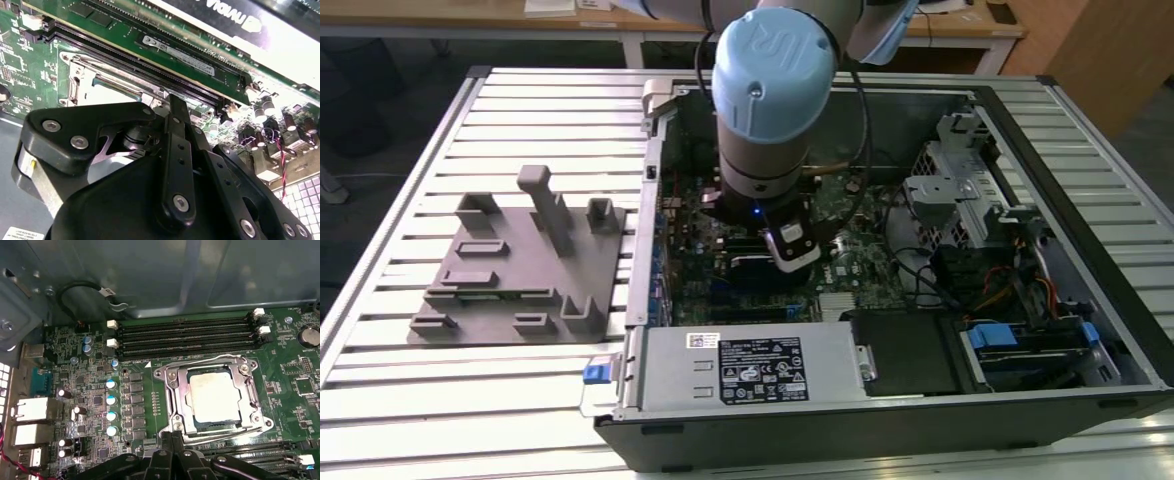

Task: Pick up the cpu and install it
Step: 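Install the second cpu locking lever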

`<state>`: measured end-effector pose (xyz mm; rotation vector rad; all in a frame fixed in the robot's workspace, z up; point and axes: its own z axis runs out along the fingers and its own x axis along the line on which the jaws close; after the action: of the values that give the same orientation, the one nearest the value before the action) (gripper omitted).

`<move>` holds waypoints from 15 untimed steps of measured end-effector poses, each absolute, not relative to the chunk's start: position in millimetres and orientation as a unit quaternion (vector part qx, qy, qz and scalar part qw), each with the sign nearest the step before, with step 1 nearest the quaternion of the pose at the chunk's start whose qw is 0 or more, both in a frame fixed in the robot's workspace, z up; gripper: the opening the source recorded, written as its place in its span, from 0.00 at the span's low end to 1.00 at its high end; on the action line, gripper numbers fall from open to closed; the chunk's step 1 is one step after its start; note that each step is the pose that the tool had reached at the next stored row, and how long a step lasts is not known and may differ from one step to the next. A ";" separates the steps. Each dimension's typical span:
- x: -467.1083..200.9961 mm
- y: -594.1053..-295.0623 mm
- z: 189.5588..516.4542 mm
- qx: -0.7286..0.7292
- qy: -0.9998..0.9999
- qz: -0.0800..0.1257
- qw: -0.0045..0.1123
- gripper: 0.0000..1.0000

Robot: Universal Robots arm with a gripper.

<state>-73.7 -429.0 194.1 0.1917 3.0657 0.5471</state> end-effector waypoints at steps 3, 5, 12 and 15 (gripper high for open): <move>-75.0 -429.0 193.2 0.061 0.982 0.176 0.011 0.11; -76.0 -429.0 192.6 0.061 0.982 0.177 0.012 0.11; -77.8 -428.4 190.2 0.061 0.982 0.178 0.012 0.11; -78.2 -427.0 189.8 0.061 0.982 0.178 0.012 0.11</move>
<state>-78.2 -427.0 189.8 0.1916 3.0618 0.5543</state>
